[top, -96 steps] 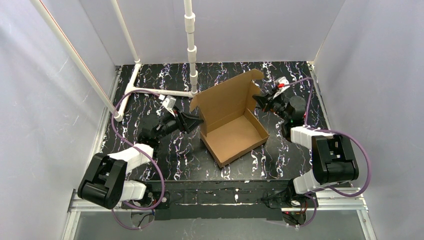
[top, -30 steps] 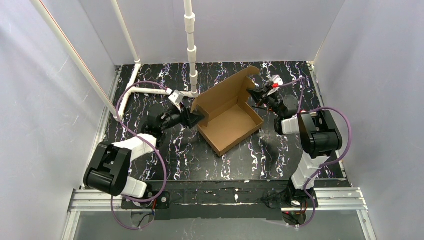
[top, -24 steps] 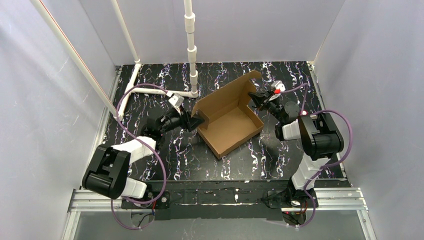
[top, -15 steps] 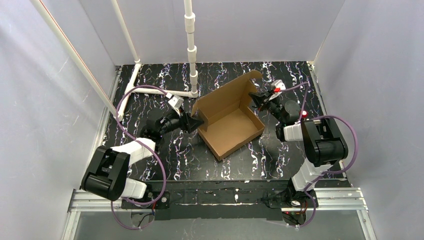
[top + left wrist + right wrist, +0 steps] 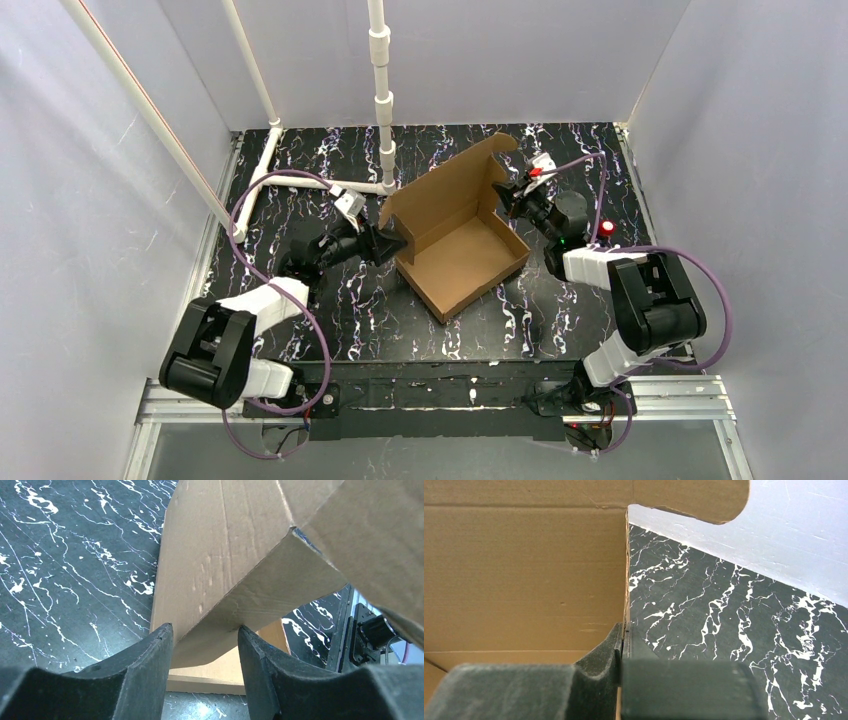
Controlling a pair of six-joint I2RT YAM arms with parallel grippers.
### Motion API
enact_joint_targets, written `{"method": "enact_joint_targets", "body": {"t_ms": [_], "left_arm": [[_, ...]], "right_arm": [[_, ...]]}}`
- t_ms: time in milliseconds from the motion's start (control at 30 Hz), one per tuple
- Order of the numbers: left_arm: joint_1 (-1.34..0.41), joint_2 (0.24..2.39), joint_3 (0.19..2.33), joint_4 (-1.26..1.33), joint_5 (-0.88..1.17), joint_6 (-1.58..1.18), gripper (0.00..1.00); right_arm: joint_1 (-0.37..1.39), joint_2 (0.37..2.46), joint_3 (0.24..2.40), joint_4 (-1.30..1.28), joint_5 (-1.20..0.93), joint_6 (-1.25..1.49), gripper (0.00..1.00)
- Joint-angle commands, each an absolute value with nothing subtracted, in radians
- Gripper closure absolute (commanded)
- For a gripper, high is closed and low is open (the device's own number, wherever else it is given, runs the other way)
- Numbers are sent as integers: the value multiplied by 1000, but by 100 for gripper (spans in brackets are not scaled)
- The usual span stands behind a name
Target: Fold the paper box
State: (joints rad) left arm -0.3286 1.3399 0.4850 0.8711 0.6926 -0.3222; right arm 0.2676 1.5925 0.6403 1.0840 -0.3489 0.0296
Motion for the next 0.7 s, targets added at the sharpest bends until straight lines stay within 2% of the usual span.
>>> {"method": "enact_joint_targets", "body": {"t_ms": [0, 333, 667], "left_arm": [[-325, 1287, 476, 870, 690, -306, 51], [-326, 1233, 418, 867, 661, -342, 48], [-326, 1205, 407, 865, 674, -378, 46]], "right_arm": [[279, 1567, 620, 931, -321, -29, 95], [279, 1546, 565, 915, -303, -6, 93], [273, 1531, 469, 1014, -348, -66, 90]]}}
